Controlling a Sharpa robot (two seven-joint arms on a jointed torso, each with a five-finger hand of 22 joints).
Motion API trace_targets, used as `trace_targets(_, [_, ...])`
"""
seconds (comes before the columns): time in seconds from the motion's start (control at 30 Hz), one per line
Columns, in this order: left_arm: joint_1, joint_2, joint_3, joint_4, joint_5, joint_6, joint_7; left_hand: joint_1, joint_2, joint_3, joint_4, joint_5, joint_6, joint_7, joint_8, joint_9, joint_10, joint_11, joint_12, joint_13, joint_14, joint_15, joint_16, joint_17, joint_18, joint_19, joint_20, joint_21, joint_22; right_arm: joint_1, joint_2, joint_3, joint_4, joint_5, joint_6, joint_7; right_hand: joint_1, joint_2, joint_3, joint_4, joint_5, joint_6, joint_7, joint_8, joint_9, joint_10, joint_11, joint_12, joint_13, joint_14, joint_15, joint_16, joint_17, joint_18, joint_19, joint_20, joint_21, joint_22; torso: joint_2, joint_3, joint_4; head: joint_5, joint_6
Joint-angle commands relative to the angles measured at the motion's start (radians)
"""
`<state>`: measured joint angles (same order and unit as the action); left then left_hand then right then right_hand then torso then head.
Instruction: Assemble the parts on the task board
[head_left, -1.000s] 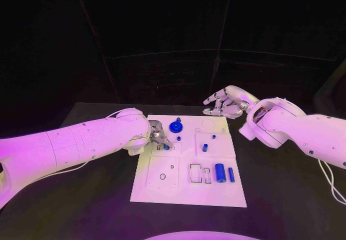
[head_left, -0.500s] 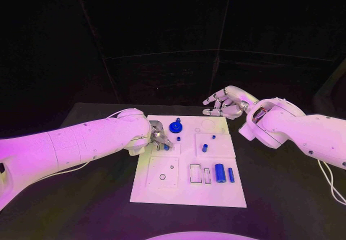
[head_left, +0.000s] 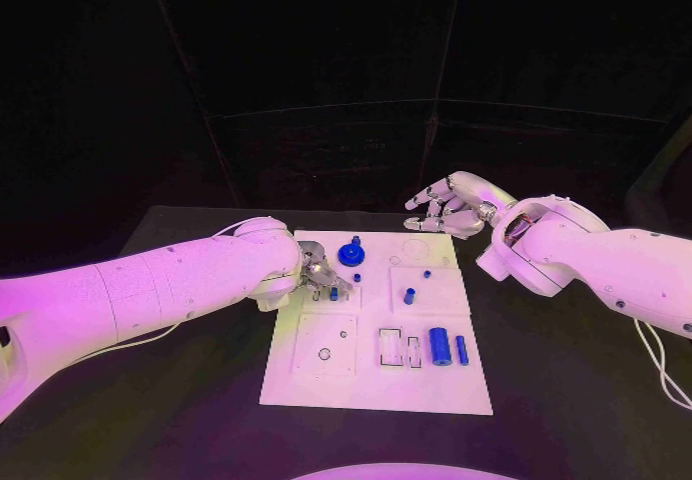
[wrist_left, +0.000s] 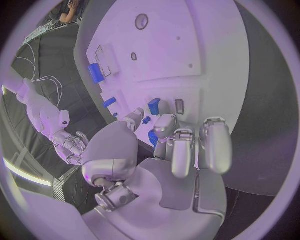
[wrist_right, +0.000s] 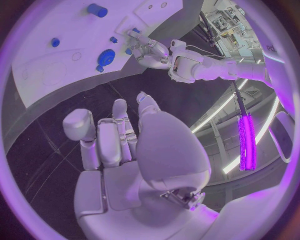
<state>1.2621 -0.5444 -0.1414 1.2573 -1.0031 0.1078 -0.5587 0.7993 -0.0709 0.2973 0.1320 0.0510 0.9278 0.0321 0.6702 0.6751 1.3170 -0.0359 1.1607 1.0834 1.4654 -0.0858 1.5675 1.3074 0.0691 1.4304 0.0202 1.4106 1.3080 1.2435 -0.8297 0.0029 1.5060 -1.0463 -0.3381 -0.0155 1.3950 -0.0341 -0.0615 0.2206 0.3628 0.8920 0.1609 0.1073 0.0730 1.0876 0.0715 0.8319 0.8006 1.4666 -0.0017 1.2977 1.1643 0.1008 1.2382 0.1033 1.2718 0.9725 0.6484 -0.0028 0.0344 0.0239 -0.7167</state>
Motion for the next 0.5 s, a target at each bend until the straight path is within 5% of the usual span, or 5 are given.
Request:
trace_targets(0.03, [0.0,-0.003,0.0,0.002,-0.003,-0.004,0.0,-0.011,-0.004,-0.028,0.011,-0.004,0.004,-0.003,0.005,0.002,0.003,-0.001,0.005,0.0,0.105,-0.006,0.003,0.263,-0.012,0.008,0.0,0.005,0.009,0.002,0.001,0.001,0.0,0.005,0.003,0.01,-0.002,0.001,-0.006,-0.001,0.002,-0.009,0.001,0.006,-0.001,-0.008,0.001,-0.004,-0.002,0.016,-0.005,-0.007,-0.003,0.019,-0.008,-0.001,-0.005,-0.003,0.0,-0.0007,0.0009,-0.001,-0.001])
trace_targets(0.3, [0.003,-0.028,0.007,0.031,-0.004,-0.02,0.004,0.005,-0.001,-0.101,0.036,-0.004,0.0,-0.003,0.005,0.007,-0.002,-0.001,0.0,-0.007,0.105,-0.007,0.003,0.263,-0.01,0.004,-0.001,0.0,0.004,0.002,0.001,0.001,-0.004,0.005,0.004,0.011,-0.002,0.001,-0.007,0.0,0.001,-0.01,0.001,0.006,-0.001,-0.009,0.001,-0.006,-0.004,0.014,-0.005,-0.011,-0.007,0.02,-0.01,-0.001,-0.007,-0.007,0.0,-0.0011,0.001,-0.002,0.001])
trace_targets(0.37, [0.007,-0.038,0.019,0.042,-0.004,-0.02,0.006,0.022,0.001,-0.116,0.035,-0.003,-0.005,-0.002,0.004,0.008,-0.007,0.0,-0.005,-0.013,0.105,-0.007,0.003,0.263,-0.009,0.001,-0.001,-0.005,-0.003,0.002,0.002,0.001,-0.005,0.006,0.003,0.011,-0.002,0.001,-0.007,0.0,0.001,-0.01,0.001,0.006,-0.001,-0.009,0.001,-0.006,-0.004,0.014,-0.005,-0.011,-0.007,0.02,-0.01,-0.001,-0.007,-0.007,0.0,-0.0007,0.0006,-0.003,0.002])
trace_targets(0.5, [0.015,-0.059,0.064,0.071,-0.004,-0.011,0.008,0.059,0.005,-0.148,0.033,-0.003,-0.022,0.005,-0.005,0.008,-0.025,0.005,-0.024,-0.035,0.105,-0.003,0.003,0.263,-0.006,-0.008,0.002,-0.016,-0.018,0.002,0.005,0.001,-0.011,0.009,0.002,0.013,-0.002,0.001,-0.007,0.0,0.001,-0.01,0.001,0.006,-0.001,-0.009,0.001,-0.006,-0.004,0.014,-0.005,-0.011,-0.007,0.02,-0.01,-0.001,-0.007,-0.007,0.0,-0.0008,0.0002,-0.005,0.004])
